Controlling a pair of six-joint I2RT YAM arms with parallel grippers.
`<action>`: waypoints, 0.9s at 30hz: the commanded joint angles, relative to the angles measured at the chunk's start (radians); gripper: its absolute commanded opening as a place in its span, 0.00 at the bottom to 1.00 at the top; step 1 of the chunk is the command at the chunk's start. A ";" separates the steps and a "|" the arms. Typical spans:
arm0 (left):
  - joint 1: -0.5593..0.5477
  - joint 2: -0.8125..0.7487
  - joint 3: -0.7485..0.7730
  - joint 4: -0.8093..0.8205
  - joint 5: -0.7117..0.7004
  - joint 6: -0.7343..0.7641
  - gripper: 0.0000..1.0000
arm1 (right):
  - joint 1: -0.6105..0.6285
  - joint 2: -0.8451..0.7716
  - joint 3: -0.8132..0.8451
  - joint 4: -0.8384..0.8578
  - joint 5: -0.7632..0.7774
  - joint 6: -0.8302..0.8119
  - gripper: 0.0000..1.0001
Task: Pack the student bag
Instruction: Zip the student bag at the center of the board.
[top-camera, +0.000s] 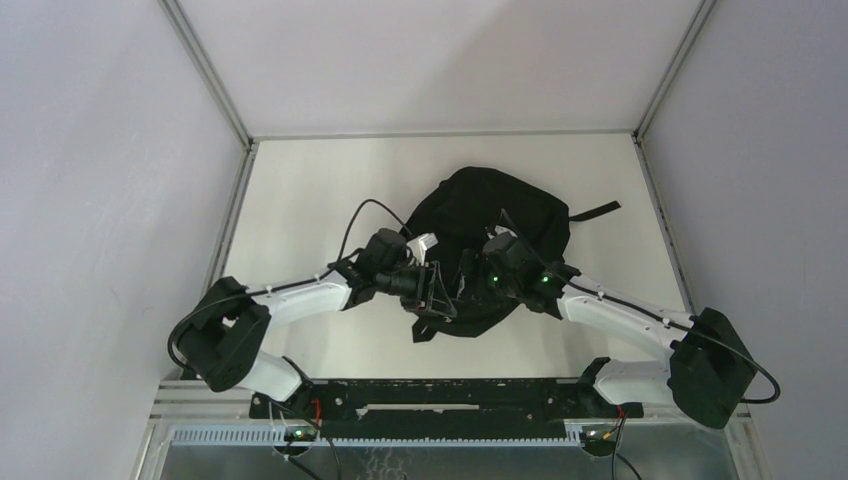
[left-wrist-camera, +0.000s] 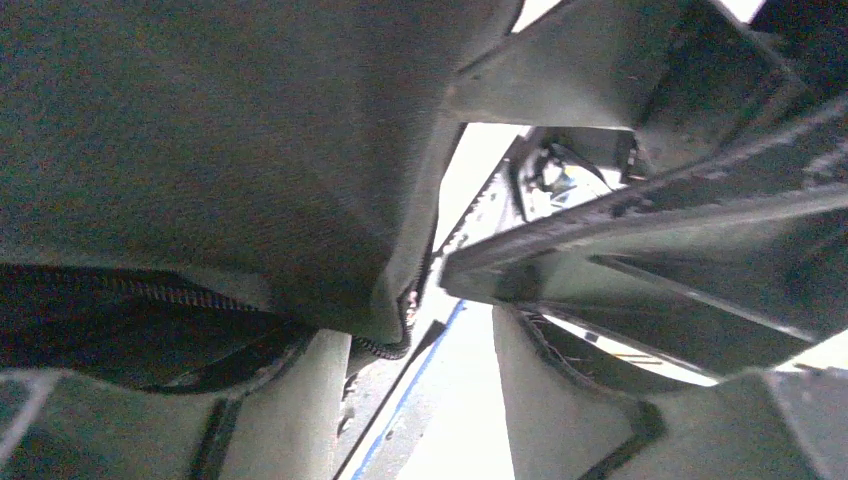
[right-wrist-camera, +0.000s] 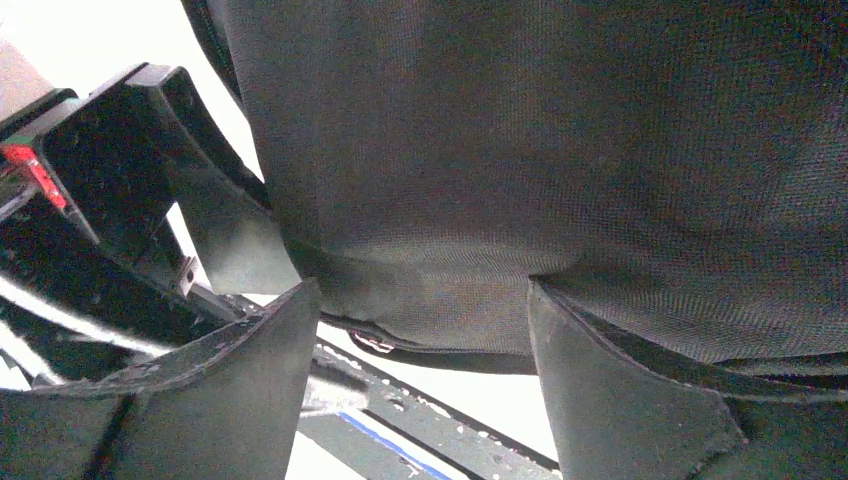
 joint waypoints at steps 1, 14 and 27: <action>-0.004 0.017 0.021 0.150 0.149 -0.073 0.58 | -0.011 -0.028 0.000 0.027 0.014 0.013 0.84; -0.041 0.006 0.022 0.127 0.257 -0.133 0.56 | -0.095 -0.087 -0.051 0.021 -0.003 0.024 0.84; -0.078 0.018 0.083 0.032 0.293 -0.084 0.55 | -0.120 -0.080 -0.061 0.046 -0.016 0.032 0.84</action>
